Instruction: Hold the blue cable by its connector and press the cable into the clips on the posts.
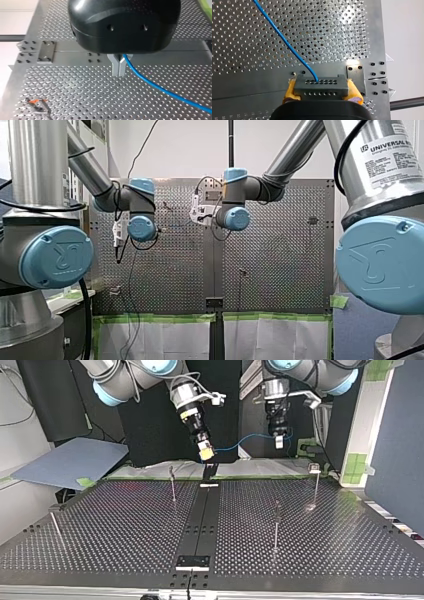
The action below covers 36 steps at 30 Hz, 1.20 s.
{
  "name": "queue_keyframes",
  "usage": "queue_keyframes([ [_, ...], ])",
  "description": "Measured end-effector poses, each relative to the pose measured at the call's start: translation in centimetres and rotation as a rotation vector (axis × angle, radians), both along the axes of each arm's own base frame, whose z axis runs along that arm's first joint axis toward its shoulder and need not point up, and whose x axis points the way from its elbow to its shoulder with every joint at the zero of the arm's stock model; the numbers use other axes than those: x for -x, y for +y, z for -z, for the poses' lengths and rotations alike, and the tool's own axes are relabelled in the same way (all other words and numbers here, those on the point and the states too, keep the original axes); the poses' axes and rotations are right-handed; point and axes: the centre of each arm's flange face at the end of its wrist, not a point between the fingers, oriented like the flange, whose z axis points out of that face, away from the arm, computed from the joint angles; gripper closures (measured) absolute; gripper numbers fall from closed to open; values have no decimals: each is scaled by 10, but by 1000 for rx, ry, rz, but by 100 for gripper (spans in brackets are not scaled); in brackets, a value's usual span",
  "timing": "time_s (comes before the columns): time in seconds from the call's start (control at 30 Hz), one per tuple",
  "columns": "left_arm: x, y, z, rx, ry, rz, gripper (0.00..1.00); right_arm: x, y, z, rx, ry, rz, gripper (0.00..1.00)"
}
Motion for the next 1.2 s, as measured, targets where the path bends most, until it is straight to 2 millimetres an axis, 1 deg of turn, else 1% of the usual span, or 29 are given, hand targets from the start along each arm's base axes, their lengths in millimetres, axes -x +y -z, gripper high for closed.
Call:
queue_keyframes([
  [0.27, -14, 0, -13, 74, -39, 6, 100, -1, 3, 0, -6, 0, -7, 100],
  [0.53, -28, 1, -27, 128, -74, 0, 100, -5, 0, -6, -12, -26, -12, 100],
  [0.87, -46, 8, -42, 130, -92, -29, 100, -21, -14, -18, -37, -43, -15, 100],
  [1.2, -59, 13, -54, 135, -104, -43, 100, -30, -23, -35, -38, -48, -15, 100],
])
